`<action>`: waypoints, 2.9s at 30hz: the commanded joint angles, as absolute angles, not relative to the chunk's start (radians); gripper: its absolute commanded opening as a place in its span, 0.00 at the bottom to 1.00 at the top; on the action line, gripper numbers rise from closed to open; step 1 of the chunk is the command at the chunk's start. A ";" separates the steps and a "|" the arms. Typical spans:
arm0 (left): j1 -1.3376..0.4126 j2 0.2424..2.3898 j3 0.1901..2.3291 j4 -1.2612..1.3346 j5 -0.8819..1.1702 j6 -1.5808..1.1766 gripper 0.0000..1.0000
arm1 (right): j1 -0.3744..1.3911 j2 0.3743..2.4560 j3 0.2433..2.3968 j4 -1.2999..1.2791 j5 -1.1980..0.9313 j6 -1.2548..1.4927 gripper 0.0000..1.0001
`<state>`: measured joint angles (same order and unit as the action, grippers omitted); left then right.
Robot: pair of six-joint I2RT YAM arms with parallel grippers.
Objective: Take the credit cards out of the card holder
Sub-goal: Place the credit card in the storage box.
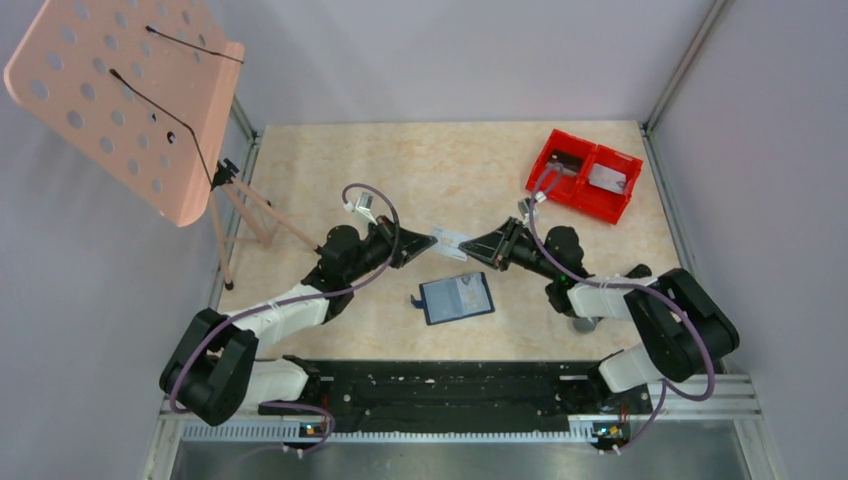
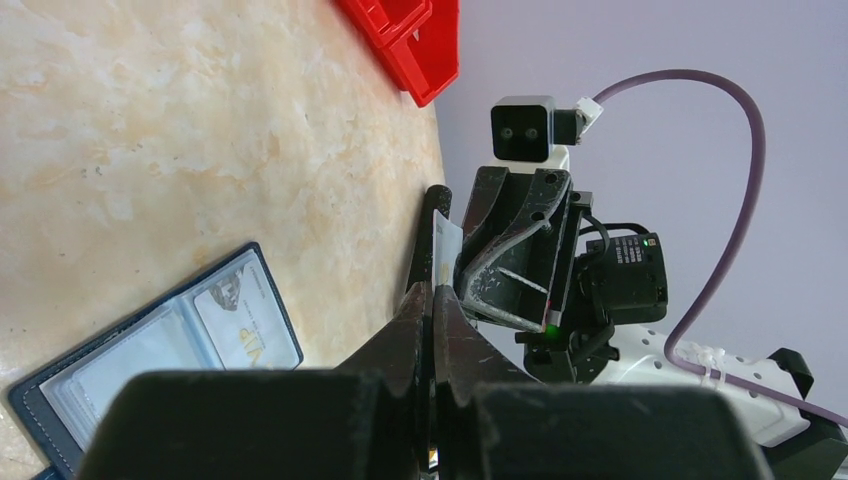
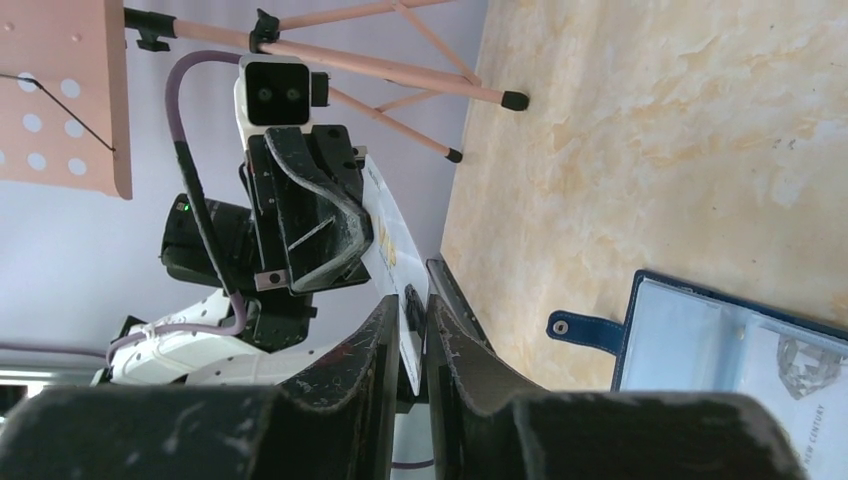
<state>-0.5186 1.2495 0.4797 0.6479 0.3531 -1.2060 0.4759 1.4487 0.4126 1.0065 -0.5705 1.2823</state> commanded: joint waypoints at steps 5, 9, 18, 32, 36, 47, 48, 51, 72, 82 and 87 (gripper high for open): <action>-0.514 1.207 0.462 0.707 0.348 -1.203 0.00 | 0.486 1.454 0.408 1.112 -0.563 1.287 0.20; -0.508 1.197 0.455 0.707 0.356 -1.209 0.00 | 0.487 1.454 0.399 1.114 -0.558 1.289 0.18; -0.501 1.189 0.446 0.715 0.360 -1.222 0.00 | 0.487 1.443 0.385 1.123 -0.556 1.288 0.01; -0.502 1.160 0.559 0.322 0.427 -1.019 0.74 | 0.251 1.313 0.591 0.513 -0.654 0.986 0.00; -0.503 1.122 0.613 0.136 0.398 -0.899 0.73 | 0.155 1.274 0.767 0.107 -0.527 0.755 0.00; -0.501 1.058 0.902 -0.422 0.266 -0.528 0.73 | -0.033 1.439 1.288 -0.490 0.005 0.420 0.00; -0.500 1.051 0.924 -0.462 0.249 -0.506 0.73 | -0.045 1.461 1.318 -0.509 0.035 0.407 0.00; -0.502 1.028 0.977 -0.541 0.214 -0.462 0.73 | -0.067 1.543 1.396 -0.552 0.073 0.374 0.00; -0.501 0.770 0.920 -0.556 -0.099 -0.353 0.72 | -0.172 1.836 1.571 -0.612 0.042 0.308 0.00; -0.501 0.776 0.920 -0.555 -0.112 -0.354 0.72 | -0.200 1.815 1.675 -0.644 -0.019 0.299 0.00; -0.501 0.776 0.921 -0.555 -0.116 -0.353 0.72 | -0.206 1.868 1.716 -0.658 -0.005 0.264 0.00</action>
